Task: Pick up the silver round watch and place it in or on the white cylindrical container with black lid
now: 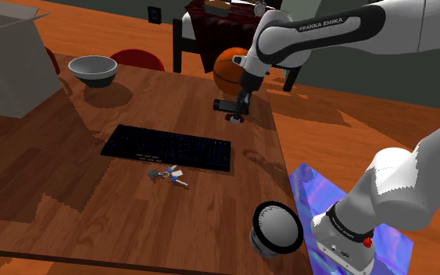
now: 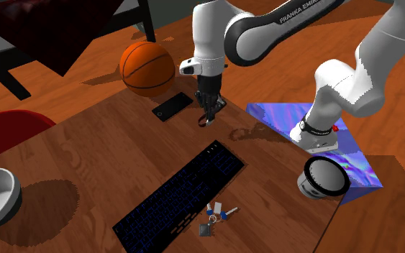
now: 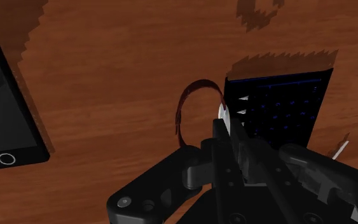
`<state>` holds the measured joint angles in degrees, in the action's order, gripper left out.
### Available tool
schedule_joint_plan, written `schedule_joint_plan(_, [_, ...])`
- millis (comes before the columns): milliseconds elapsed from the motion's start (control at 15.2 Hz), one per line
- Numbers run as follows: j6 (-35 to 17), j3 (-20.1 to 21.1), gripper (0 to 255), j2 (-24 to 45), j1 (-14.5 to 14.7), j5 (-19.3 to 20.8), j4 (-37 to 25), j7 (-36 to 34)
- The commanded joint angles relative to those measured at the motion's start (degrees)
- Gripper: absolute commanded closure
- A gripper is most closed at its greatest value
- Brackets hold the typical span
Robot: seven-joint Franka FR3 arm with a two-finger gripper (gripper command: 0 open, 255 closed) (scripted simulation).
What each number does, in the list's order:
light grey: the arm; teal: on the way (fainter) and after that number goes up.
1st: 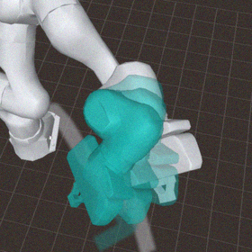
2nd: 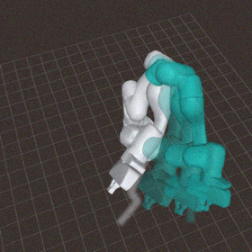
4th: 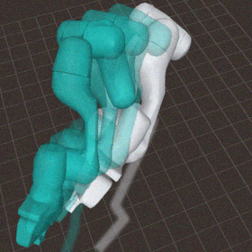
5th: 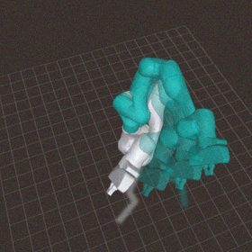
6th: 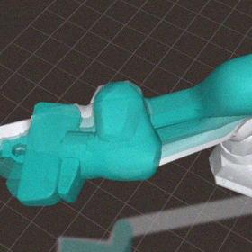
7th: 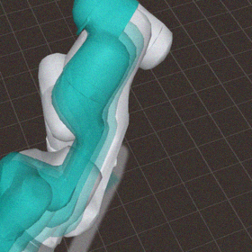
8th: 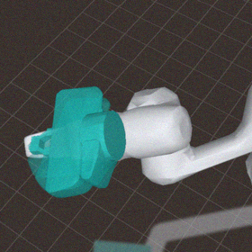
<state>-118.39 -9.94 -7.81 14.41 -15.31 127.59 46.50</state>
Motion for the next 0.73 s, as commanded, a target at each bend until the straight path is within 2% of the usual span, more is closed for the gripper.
schedule_joint_plan(0, [1.51, -0.02, 255, -0.69, -0.08, 0.36, -0.85, -0.45])
schedule_joint_plan(660, [8.86, 0.04, 255, -2.76, -0.24, 1.54, -6.43, -2.62])
